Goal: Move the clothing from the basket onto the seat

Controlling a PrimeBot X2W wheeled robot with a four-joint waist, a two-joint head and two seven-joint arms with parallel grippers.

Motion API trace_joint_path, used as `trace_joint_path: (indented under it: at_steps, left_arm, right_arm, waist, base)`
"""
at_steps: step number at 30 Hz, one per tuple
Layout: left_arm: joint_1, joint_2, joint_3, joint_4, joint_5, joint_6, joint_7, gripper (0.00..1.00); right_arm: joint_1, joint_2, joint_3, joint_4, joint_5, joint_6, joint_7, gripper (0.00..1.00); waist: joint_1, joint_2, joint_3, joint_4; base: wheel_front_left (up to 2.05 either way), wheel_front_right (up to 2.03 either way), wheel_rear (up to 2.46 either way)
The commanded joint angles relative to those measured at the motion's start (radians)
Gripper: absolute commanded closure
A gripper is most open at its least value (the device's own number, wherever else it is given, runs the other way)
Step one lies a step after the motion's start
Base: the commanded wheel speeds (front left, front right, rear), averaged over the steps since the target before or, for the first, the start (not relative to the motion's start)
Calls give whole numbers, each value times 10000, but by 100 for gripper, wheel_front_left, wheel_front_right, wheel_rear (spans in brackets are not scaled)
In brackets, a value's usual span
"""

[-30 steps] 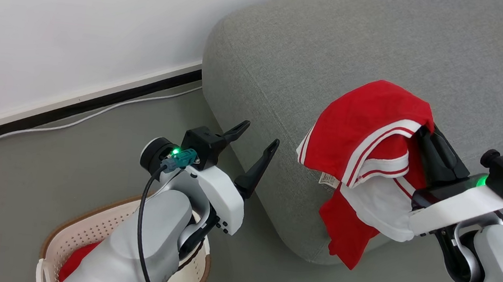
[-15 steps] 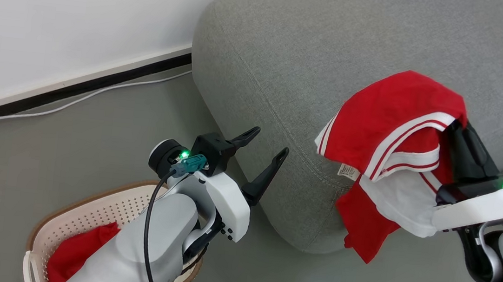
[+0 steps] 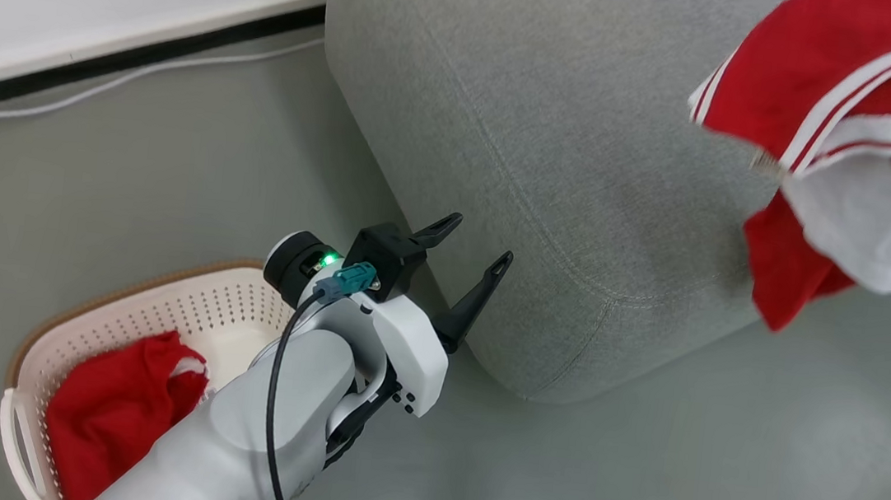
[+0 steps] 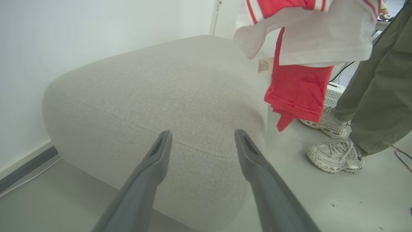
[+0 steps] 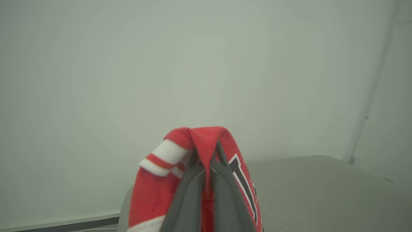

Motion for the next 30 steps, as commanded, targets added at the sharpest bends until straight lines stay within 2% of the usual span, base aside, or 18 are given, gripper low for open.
trace_joint_path:
  at_steps: [1, 11, 21, 30]
  left_arm:
    - [-497, 51, 102, -176, 40, 114, -89, 0]
    - [-1255, 51, -1174, -451, -417, 547, -90, 0]
    - [-1736, 51, -2398, -940, -1045, 1265, -90, 0]
    - [-1719, 51, -2893, -1408, -1291, 1680, -90, 0]
  right_arm:
    - [-577, -392, -87, -23, 73, 71, -61, 100]
    - [-2703, -1400, -1328, 1205, 64, 71, -61, 100]
    - [-4772, -2689, -1942, 2565, -93, 71, -61, 100]
    - [-6145, -3905, -2616, 3412, -635, 71, -61, 100]
  waist:
    - [0, -1, 471, 110]
    - [0, -1, 2065, 1095]
    - [0, -1, 3535, 2368]
    - [0, -1, 4291, 3241]
  base:
    - [0, 0, 0]
    - [0, 0, 0]
    - [0, 0, 0]
    - [0, 0, 0]
